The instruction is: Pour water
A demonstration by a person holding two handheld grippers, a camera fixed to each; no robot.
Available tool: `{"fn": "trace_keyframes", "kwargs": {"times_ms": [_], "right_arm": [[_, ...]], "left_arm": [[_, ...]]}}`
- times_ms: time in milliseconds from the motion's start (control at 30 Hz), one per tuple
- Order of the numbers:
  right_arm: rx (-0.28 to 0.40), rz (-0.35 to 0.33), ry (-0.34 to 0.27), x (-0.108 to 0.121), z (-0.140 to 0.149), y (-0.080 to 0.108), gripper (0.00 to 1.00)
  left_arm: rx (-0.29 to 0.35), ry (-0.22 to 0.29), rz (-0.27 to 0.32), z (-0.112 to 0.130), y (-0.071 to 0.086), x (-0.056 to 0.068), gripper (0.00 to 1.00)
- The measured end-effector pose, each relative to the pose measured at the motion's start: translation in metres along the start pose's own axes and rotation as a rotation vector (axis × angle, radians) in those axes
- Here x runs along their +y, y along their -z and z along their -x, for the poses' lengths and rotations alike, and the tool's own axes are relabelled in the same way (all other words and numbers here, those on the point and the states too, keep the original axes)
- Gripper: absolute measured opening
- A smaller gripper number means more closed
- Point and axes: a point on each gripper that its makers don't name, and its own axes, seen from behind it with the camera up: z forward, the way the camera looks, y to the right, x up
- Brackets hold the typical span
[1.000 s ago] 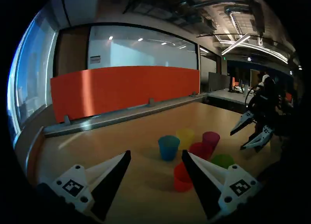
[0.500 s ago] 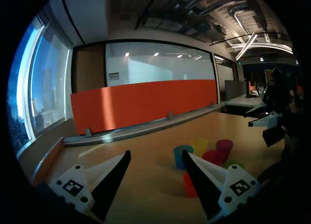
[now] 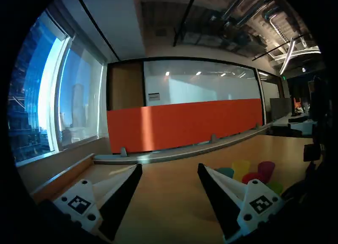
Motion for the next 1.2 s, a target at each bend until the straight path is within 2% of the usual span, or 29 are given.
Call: {"fn": "trace_keyframes", "kwargs": {"times_ms": [267,400,700,1000,1200], "right_arm": [[0.042,0.131,0.015,0.029,0.0,0.002,1.0],[0.051,0.161,0.011,0.033,0.005,0.007,1.0],[0.047,0.187,0.003,0.033,0.017,0.016,1.0],[0.033,0.173,-0.065,0.029,0.021,0.018,1.0],[0.039,0.15,-0.123,0.022,0.011,0.02,1.0]], "left_arm": [[0.006,-0.029,-0.068,0.001,0.005,-0.004,0.98],[-0.001,-0.015,-0.088,0.006,0.007,-0.003,0.97],[0.01,0.025,-0.104,0.006,0.009,0.002,0.98],[0.03,0.035,-0.115,-0.001,0.009,0.004,0.98],[0.046,0.039,-0.146,0.004,0.01,-0.004,0.98]]}}
